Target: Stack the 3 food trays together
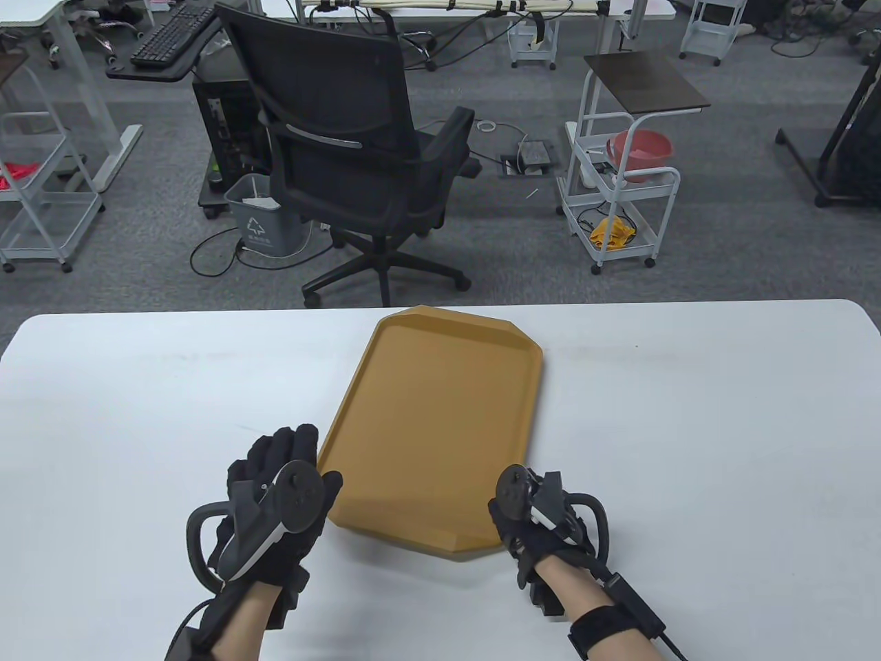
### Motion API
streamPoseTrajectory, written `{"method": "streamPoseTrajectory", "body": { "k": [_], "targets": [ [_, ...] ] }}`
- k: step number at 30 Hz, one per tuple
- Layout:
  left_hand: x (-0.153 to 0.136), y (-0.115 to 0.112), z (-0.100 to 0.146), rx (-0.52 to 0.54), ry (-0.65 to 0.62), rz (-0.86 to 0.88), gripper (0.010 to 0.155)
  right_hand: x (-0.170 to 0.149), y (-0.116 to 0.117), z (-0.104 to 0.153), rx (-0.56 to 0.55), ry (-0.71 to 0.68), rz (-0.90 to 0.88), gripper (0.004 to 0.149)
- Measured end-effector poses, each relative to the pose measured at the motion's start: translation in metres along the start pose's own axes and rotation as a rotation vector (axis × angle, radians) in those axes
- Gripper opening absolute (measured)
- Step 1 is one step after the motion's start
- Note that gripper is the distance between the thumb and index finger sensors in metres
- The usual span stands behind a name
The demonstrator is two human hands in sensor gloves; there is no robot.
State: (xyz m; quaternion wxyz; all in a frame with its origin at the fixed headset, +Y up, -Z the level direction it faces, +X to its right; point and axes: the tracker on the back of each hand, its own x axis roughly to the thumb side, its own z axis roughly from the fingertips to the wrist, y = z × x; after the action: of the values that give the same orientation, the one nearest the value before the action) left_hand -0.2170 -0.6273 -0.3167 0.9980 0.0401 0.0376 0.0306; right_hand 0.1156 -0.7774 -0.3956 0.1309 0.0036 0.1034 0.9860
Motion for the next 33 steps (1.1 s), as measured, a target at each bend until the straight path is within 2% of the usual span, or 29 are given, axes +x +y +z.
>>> {"method": "streamPoseTrajectory", "body": {
  "k": [3,5,11,17,24,33],
  "targets": [
    [-0.001,0.0,0.0,-0.001,0.001,0.003,0.073,-0.009,-0.012,0.002,0.053,-0.005,-0.13,0.071],
    [-0.001,0.0,0.0,0.001,0.002,0.002,0.073,-0.011,-0.023,0.005,0.038,-0.03,-0.138,0.07],
    [-0.004,0.001,0.0,0.012,0.002,0.013,0.074,-0.008,-0.07,0.032,-0.12,-0.142,-0.15,0.071],
    [-0.003,0.001,0.0,0.034,-0.002,0.018,0.074,-0.001,-0.115,0.076,-0.304,-0.258,-0.098,0.073],
    [-0.002,0.006,0.005,0.103,-0.026,0.019,0.08,-0.008,-0.134,0.106,-0.438,-0.275,-0.058,0.078],
    [-0.005,0.007,0.004,0.119,-0.022,0.037,0.079,-0.016,-0.133,0.105,-0.428,-0.251,-0.007,0.078]
  ]
}}
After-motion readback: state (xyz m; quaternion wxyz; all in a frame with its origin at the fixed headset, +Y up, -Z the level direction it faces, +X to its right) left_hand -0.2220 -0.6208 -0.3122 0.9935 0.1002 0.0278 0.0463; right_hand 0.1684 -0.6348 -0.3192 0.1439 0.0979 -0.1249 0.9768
